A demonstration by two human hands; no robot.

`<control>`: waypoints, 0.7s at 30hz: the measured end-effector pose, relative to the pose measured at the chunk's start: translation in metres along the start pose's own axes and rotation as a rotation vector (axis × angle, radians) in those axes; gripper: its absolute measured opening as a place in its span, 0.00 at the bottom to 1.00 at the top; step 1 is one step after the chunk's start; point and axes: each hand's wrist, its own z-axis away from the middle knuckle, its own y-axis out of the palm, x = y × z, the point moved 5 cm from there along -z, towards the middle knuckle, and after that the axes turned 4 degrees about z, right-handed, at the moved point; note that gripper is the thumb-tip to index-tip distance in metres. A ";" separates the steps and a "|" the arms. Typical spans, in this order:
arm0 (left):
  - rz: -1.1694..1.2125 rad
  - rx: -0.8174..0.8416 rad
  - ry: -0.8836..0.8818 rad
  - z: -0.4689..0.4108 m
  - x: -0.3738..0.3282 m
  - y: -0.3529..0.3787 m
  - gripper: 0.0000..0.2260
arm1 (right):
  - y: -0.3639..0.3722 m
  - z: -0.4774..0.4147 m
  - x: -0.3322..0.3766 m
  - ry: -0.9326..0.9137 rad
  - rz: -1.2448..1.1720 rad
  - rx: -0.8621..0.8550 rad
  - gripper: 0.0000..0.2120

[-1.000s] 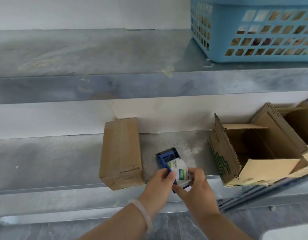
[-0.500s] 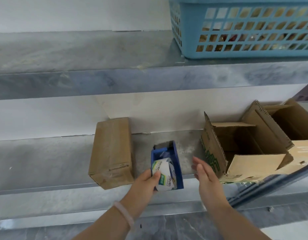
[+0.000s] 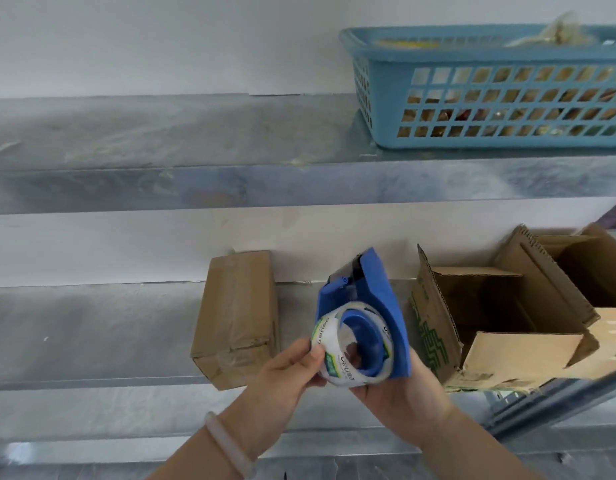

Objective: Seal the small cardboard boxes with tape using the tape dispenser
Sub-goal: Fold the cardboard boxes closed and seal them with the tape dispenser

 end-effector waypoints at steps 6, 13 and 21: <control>0.048 0.067 -0.198 0.006 0.018 0.000 0.16 | 0.020 0.002 0.031 -0.047 -0.015 0.120 0.23; 0.150 -0.258 -0.093 -0.003 -0.017 -0.024 0.17 | 0.043 0.015 0.064 -0.187 0.430 0.268 0.34; -0.006 -0.187 -0.271 -0.004 -0.056 -0.045 0.11 | 0.057 0.011 0.076 -0.256 0.850 0.284 0.26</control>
